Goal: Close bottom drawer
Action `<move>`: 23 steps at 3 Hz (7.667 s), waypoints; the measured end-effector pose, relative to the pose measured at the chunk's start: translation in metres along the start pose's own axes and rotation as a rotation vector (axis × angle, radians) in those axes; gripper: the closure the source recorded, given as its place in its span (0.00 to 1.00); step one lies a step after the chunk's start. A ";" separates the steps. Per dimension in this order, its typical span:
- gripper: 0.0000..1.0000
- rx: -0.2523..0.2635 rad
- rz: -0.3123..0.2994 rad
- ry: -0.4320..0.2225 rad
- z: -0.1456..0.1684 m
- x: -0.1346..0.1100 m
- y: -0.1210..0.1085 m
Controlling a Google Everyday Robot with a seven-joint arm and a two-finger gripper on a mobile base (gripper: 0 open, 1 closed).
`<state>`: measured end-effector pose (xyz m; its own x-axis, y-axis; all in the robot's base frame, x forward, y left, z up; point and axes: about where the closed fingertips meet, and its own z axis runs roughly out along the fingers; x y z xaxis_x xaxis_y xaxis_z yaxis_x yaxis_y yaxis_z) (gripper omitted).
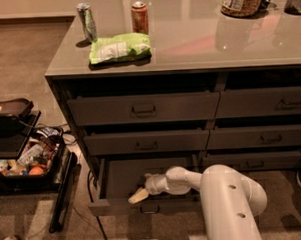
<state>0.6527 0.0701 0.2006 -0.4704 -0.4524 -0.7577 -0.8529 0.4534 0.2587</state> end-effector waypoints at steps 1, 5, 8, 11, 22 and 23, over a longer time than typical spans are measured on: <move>0.00 0.042 -0.004 -0.014 -0.008 -0.010 -0.025; 0.00 -0.027 0.019 0.040 0.009 0.008 0.016; 0.00 0.017 0.095 0.054 0.011 0.036 0.027; 0.19 0.006 0.090 0.036 0.023 0.040 0.030; 0.00 0.045 0.093 0.016 0.025 0.015 0.012; 0.00 0.064 0.081 0.000 0.035 0.007 -0.004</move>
Offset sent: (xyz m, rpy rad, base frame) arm 0.0257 -0.0018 0.0139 -0.0025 -0.0400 0.0128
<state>0.6610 0.0919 0.1732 -0.5371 -0.4127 -0.7356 -0.7961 0.5363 0.2804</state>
